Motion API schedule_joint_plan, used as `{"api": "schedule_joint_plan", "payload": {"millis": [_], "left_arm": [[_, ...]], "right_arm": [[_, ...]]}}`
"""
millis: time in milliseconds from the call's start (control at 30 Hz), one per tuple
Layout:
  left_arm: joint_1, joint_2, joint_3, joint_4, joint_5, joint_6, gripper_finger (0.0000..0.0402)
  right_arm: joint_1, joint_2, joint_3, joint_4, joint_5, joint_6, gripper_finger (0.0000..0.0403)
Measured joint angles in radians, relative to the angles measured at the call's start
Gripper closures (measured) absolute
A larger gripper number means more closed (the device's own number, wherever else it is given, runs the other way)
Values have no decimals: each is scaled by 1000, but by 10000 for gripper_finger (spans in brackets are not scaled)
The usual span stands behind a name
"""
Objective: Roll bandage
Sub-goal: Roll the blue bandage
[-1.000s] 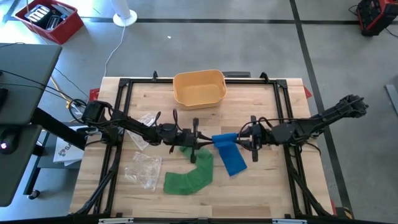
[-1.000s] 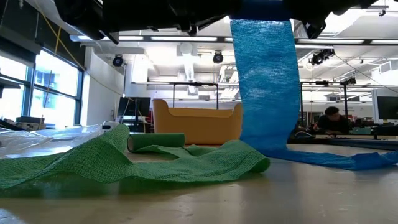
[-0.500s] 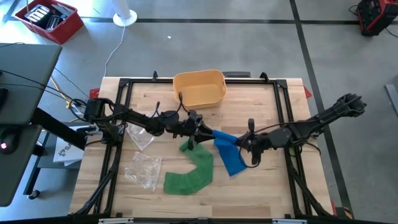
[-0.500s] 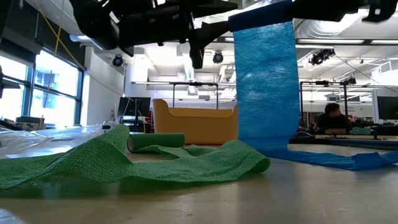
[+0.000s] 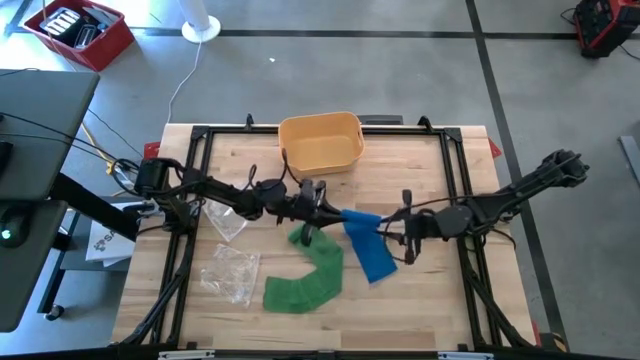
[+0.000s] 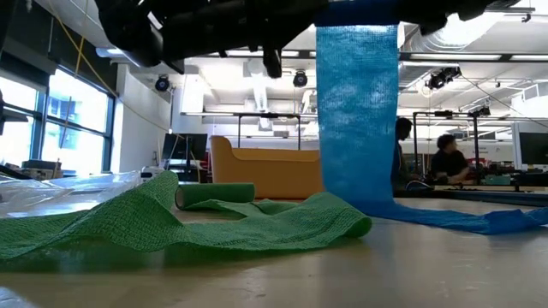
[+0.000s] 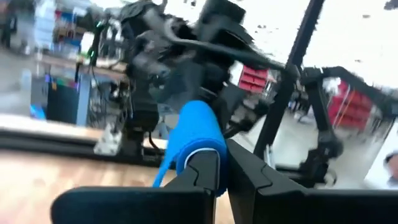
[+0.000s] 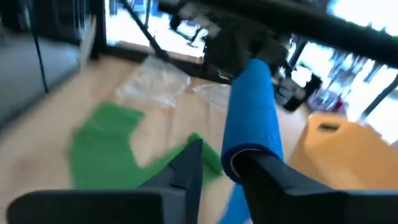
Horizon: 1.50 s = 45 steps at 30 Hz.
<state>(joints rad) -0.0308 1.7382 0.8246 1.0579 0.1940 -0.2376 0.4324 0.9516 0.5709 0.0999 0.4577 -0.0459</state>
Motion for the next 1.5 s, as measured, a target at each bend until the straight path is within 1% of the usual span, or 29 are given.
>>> {"api": "schedule_joint_plan", "payload": {"millis": [100, 233, 333, 367, 433, 500, 567, 633, 733, 833, 967, 1033, 1067, 1167, 1300, 1400, 1500], "left_arm": [[-21, 0, 0, 1, 21, 147, 396], [-56, -2, 0, 2, 36, 362, 395], [-81, -2, 0, 2, 34, 523, 388], [-88, -2, 0, 1, 34, 558, 386], [-98, -2, 0, 1, 30, 575, 382], [-103, -2, 0, 2, 1, 524, 376], [-99, -2, 0, 5, -12, 429, 368], [-91, -2, 0, 6, -7, 323, 355], [-66, -2, -1, 9, 23, 117, 331], [-33, -2, -1, 16, 88, -50, 307], [-5, -2, -1, 51, 101, -258, 289], [5, -3, 0, 58, 100, -338, 288], [10, -3, 0, 57, 97, -363, 290], [11, -3, 0, 55, 87, -384, 306], [0, -3, 0, 46, 57, -342, 345], [-11, -3, 0, 45, 34, -292, 377], [-24, -3, 0, 47, 29, -217, 396]], "right_arm": [[1, -10, 0, 18, -33, 198, 285], [1, -10, 0, 78, -78, 372, 280], [1, -10, 0, 103, -88, 430, 289], [1, -10, 0, 103, -88, 431, 296], [1, -10, 1, 103, -77, 410, 320], [1, -10, 0, 103, -58, 362, 353], [1, -11, 1, 103, -48, 307, 386], [1, -11, 1, 104, -43, 245, 392], [1, -11, 1, 101, -39, 122, 382], [19, -10, 1, 96, -70, -123, 384], [58, -8, 1, 58, -68, -513, 392], [65, -8, 1, 34, -63, -648, 393], [65, -8, 1, 27, -51, -679, 393], [65, -8, 1, 15, -28, -679, 393], [66, -8, 1, 13, -31, -663, 393], [65, -8, 1, 21, -32, -597, 393], [66, -8, 1, 26, -22, -462, 393]]}}
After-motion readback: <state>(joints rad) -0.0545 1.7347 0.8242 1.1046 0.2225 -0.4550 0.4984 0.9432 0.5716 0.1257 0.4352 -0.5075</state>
